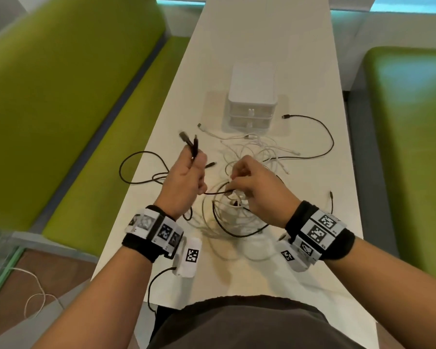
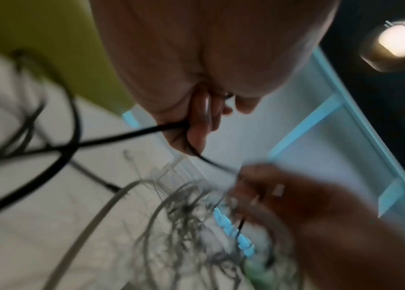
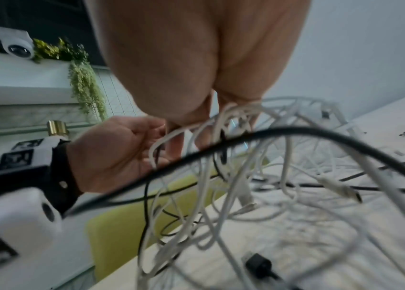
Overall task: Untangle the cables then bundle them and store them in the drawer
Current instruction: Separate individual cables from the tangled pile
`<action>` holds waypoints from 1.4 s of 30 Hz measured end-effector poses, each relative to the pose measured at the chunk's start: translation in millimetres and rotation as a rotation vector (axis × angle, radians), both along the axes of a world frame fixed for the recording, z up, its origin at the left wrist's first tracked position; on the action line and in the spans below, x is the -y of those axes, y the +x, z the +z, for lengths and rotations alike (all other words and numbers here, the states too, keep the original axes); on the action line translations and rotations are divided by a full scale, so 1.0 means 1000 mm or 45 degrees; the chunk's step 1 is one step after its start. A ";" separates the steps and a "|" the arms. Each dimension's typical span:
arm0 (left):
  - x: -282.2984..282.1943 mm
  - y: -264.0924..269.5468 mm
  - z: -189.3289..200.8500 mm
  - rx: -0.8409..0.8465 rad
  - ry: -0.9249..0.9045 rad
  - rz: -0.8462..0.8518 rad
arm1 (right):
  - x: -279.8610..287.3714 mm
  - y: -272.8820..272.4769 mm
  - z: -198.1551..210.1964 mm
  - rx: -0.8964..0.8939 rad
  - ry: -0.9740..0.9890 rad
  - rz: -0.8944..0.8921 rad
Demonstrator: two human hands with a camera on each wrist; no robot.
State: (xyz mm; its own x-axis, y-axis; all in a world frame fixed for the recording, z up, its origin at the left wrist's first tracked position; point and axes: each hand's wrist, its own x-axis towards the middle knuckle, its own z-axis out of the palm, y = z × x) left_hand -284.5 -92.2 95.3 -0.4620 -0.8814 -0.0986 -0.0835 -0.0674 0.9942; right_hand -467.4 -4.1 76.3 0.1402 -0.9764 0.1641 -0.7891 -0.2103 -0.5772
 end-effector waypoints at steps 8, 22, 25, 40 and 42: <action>0.008 0.001 0.029 0.545 -0.537 -0.230 | -0.003 -0.006 -0.008 -0.168 0.252 0.014; 0.005 0.023 0.008 0.900 -0.641 -0.232 | 0.005 -0.014 -0.001 -0.221 0.103 -0.118; 0.011 0.030 0.005 0.877 -0.648 -0.088 | -0.002 -0.020 0.000 -0.338 0.220 -0.151; 0.020 0.033 -0.002 1.009 -0.642 -0.035 | -0.012 -0.050 0.006 -0.226 0.198 -0.336; 0.018 0.032 0.002 0.967 -0.608 -0.024 | -0.013 -0.052 0.012 -0.138 0.400 -0.506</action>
